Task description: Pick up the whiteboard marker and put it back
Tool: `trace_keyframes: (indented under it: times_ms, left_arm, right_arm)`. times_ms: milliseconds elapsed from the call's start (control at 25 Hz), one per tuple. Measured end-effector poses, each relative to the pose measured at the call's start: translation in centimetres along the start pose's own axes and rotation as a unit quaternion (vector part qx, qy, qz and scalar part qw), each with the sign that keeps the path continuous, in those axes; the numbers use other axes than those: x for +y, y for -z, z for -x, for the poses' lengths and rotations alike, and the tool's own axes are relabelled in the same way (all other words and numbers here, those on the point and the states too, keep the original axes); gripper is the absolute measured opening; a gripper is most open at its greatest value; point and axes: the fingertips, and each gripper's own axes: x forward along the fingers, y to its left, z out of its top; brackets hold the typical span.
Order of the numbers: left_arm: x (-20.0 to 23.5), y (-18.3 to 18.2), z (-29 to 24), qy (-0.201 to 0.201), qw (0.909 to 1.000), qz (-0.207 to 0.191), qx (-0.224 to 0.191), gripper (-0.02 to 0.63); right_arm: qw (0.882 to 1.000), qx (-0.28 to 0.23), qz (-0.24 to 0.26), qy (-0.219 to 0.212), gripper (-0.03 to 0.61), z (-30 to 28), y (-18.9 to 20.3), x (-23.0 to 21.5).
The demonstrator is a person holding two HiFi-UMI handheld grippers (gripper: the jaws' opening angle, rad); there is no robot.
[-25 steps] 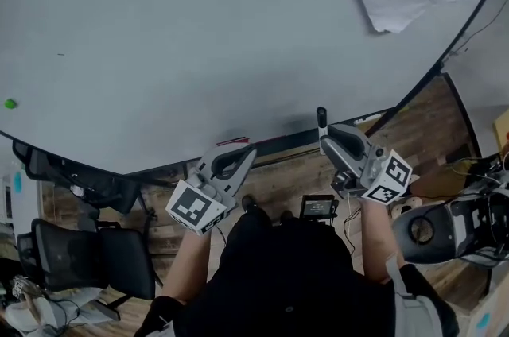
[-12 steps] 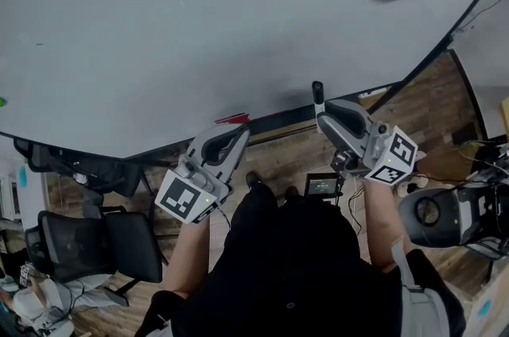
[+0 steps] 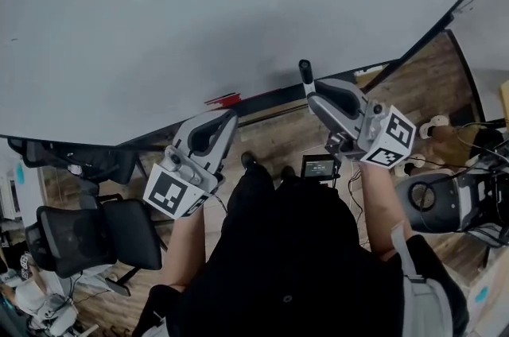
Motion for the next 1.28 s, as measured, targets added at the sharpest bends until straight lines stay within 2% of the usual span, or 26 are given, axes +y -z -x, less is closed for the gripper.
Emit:
trace_keyframes:
  times_ms: [160,440,960,1160,1280]
  left_arm:
    - [0.0,0.6,0.0,0.005,1.0000,0.006,0.006,0.012]
    - [-0.3,1.4,-0.3,0.012,0.9997,0.019,0.011,0.012]
    - [-0.3,4.1,-0.5,0.013,0.9983,0.053,0.018,0.012]
    - [0.0,5.8,0.5,0.005,0.9972,0.070,0.024,0.012]
    - [1.3,7.7,0.7,-0.008,0.9954,0.092,0.026,0.012]
  right_arm:
    - [1.000,0.010,-0.004,0.018,0.075,0.1,0.7,-0.6]
    - [1.000,0.017,-0.001,0.022,0.075,0.5,0.6,-0.5]
    - [0.997,0.059,0.007,0.054,0.075,0.7,2.7,-2.1]
    - [0.991,0.103,0.051,0.071,0.075,0.7,4.0,-3.3]
    - [0.981,0.155,0.098,0.068,0.075,0.1,6.1,-5.0]
